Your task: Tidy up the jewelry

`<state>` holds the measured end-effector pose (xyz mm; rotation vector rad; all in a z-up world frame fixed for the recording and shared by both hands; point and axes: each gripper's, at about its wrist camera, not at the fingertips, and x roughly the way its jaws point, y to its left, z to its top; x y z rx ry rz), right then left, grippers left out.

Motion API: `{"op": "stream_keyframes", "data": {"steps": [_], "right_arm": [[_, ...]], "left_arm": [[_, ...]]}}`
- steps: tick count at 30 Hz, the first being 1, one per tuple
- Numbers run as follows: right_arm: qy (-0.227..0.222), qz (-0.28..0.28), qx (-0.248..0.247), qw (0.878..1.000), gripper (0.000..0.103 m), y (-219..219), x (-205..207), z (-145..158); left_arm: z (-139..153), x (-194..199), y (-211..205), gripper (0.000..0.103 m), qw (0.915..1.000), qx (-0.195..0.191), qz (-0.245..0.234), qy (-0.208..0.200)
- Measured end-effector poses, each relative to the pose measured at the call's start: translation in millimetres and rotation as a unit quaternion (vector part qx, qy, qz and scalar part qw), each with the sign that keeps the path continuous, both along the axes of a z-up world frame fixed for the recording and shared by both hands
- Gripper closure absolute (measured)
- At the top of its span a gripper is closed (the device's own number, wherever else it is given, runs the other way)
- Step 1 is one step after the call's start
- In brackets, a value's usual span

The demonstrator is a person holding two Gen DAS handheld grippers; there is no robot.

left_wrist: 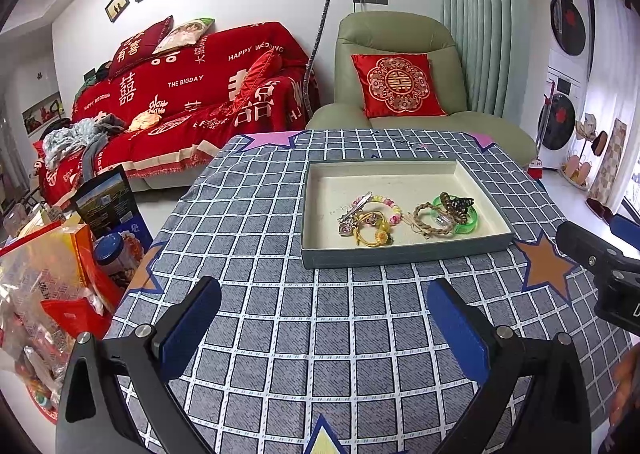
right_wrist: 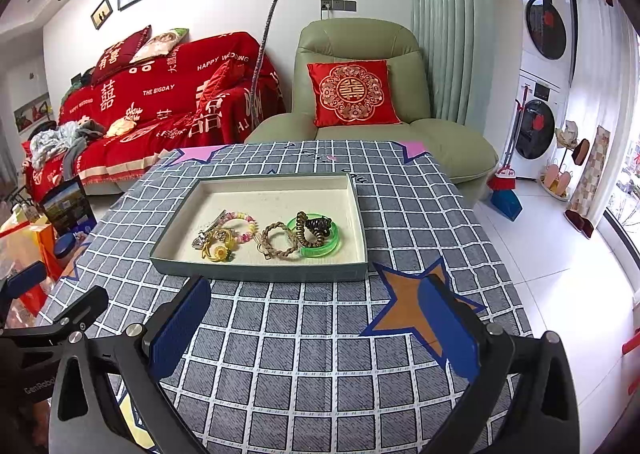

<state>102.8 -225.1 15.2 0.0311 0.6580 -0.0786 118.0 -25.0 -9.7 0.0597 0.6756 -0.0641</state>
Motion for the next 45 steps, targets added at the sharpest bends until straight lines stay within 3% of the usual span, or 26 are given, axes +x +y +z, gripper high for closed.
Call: {"op": "stream_keyframes", "data": {"steps": [45], "right_arm": [[-0.003, 0.0, -0.001, 1.0, 0.0, 2.7, -0.6, 5.2]], "left_arm": [[3.0, -1.3, -0.4, 0.0, 1.0, 0.003, -0.002, -0.002]]}}
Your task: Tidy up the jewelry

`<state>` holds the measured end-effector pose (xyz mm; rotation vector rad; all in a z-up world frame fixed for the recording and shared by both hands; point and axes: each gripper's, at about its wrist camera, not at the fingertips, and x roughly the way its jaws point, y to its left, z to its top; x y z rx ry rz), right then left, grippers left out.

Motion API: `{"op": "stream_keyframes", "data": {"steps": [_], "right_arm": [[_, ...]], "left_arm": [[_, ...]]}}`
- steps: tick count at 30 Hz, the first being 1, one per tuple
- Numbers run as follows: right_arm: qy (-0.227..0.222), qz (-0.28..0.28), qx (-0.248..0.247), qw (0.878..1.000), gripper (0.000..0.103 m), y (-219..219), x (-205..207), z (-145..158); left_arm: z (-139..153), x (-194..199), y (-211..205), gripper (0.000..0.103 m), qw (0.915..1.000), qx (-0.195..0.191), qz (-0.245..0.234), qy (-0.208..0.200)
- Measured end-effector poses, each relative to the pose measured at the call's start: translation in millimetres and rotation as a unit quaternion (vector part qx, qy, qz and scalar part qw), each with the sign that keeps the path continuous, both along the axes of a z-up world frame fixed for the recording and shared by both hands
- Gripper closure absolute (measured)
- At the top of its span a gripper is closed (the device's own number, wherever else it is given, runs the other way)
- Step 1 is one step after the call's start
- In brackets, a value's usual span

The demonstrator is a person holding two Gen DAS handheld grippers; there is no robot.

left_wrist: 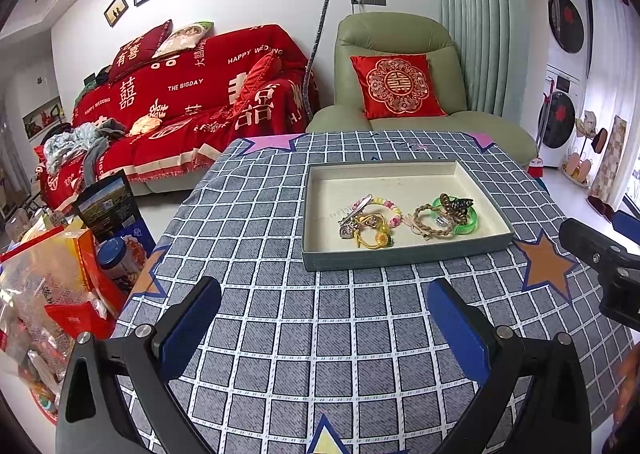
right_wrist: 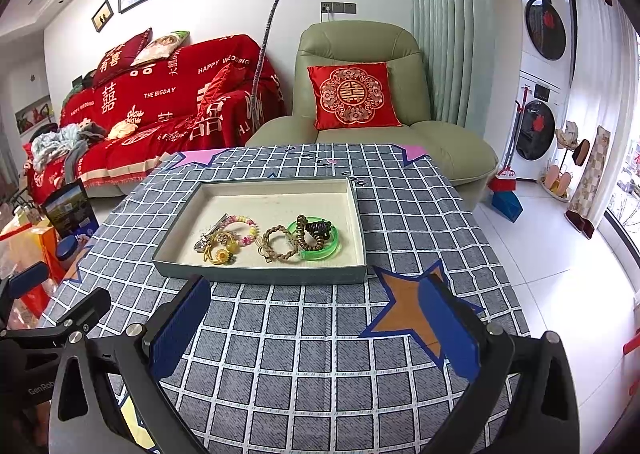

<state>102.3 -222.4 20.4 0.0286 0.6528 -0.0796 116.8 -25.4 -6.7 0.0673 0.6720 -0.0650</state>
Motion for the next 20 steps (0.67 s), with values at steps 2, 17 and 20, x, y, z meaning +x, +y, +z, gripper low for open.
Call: {"op": "stream_keyframes", "data": {"steps": [2, 17, 20], "right_arm": [[-0.001, 0.0, -0.001, 1.0, 0.0, -0.5, -0.2, 1.2], [-0.001, 0.001, 0.001, 1.0, 0.0, 2.6, -2.4, 4.5], [-0.001, 0.002, 0.001, 1.0, 0.0, 2.4, -2.1, 4.5]], "left_arm": [[0.1, -0.3, -0.1, 0.0, 1.0, 0.001, 0.001, 0.0], [0.2, -1.9, 3.0, 0.0, 1.0, -0.001, -0.003, -0.004], [0.5, -2.0, 0.9, 0.0, 1.0, -0.001, -0.007, -0.004]]}}
